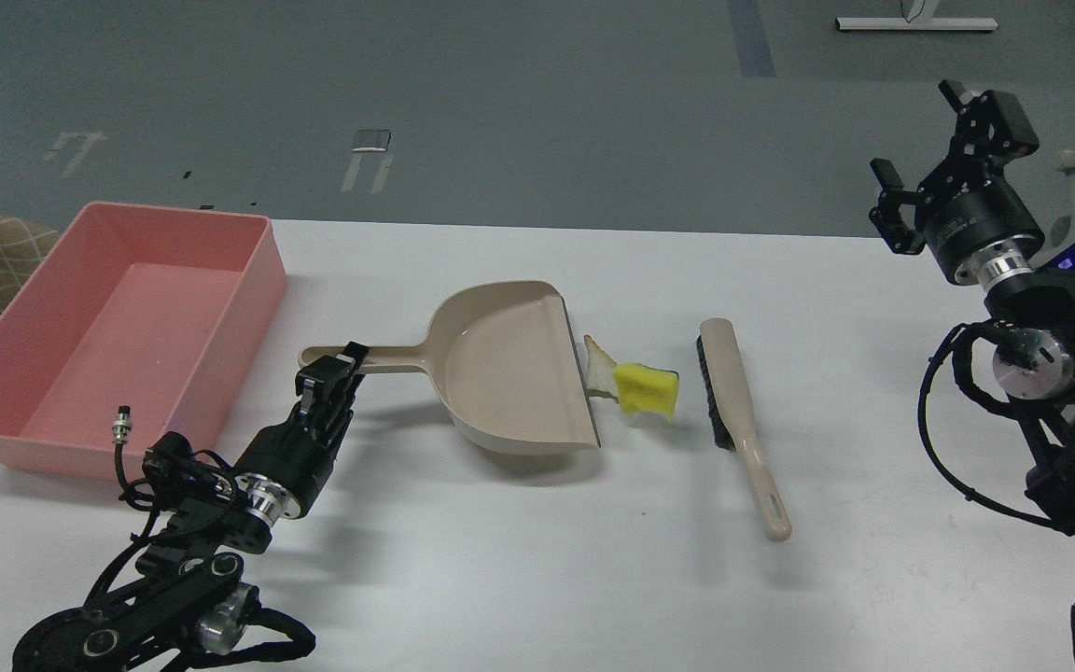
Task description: Sweep and dump garbage into bin
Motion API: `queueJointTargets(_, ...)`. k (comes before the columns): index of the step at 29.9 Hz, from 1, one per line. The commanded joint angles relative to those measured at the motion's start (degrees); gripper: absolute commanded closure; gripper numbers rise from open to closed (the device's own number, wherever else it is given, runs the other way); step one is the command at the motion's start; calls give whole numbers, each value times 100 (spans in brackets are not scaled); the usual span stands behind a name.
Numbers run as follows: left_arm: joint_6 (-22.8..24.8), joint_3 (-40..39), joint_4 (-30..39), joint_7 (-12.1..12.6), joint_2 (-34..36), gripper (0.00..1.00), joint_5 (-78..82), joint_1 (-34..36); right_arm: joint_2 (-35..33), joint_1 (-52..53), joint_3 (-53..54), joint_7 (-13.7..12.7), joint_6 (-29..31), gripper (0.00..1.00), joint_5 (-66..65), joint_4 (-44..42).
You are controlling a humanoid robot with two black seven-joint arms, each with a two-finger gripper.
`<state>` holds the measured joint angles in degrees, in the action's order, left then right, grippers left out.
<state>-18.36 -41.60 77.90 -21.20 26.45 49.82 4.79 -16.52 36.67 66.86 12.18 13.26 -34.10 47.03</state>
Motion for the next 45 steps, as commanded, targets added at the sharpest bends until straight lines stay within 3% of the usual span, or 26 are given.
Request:
queueJointTargets(1, -1, 11, -3, -16, 53, 100, 97, 170, -18, 24, -6, -66, 18, 0, -9, 25)
queueJointTargets(5, -1, 11, -20, -34, 140, 100, 414, 347, -237, 33, -15, -233, 27, 0, -70, 69)
queueJointTargets(12, 17, 11, -20, -174, 343, 100, 916, 391, -922, 94, -832, -277, 36, 0, -70, 411)
queueJointTargets(17, 25, 20, -20, -201, 395, 100, 933, 391, -2108, 94, -1895, -365, 71, 0, -79, 1351)
queueJointTargets(23, 34, 29, -3, -227, 633, 100, 1293, 321, -3427, 165, -2853, -778, 71, 0, -456, 2546)
queueJointTargets(27, 34, 29, 15, -227, 650, 100, 1320, 303, -4339, 42, -3100, -989, 54, 0, -1254, 3792)
queueJointTargets(33, 43, 29, 33, -227, 633, 100, 1320, 321, -5457, -336, -3539, -1042, 62, 0, -1739, 5165)
queueJointTargets(41, 52, 37, 68, -227, 615, 100, 1320, 312, -5591, -538, -3856, -1042, 176, 0, -2583, 5220)
queueJointTargets(45, 52, 117, 68, -227, 580, 100, 1320, 312, -5231, -591, -3935, -1042, 238, 0, -2637, 5220)
